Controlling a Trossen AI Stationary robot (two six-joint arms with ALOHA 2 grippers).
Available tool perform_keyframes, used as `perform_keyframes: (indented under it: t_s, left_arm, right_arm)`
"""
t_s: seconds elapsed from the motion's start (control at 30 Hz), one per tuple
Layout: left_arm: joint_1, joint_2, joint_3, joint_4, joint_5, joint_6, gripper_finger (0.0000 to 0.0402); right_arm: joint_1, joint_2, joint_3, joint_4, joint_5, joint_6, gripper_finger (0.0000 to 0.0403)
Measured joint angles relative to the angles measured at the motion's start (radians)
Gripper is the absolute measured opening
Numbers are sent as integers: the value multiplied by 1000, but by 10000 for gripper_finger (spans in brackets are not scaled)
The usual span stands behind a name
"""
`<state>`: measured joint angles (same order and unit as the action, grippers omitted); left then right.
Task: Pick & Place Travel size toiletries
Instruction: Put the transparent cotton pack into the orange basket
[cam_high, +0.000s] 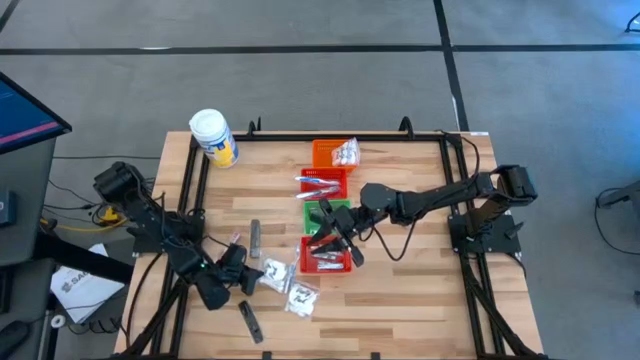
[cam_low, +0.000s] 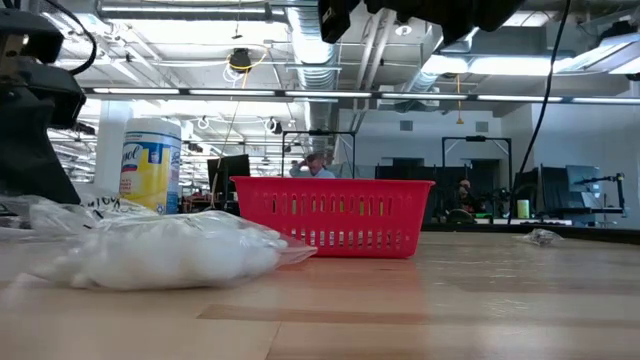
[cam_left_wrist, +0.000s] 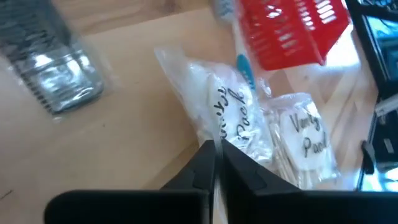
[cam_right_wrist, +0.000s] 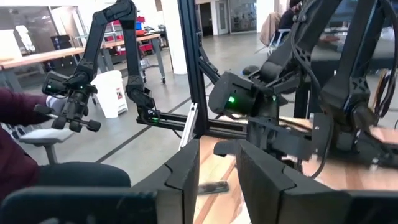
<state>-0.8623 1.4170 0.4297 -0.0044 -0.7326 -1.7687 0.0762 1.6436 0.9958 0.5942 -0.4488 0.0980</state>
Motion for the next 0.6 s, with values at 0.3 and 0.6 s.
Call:
perform_keyframes:
  t_s: [0.3,0.6]
  left_arm:
    - [0,-170,3,7,-81,243,1]
    - [0,-346,3,135,-162,662,1]
  right_arm:
    - [-7,0,0,-80,0,87,170]
    - [17,0,0,-101,-26,113,247]
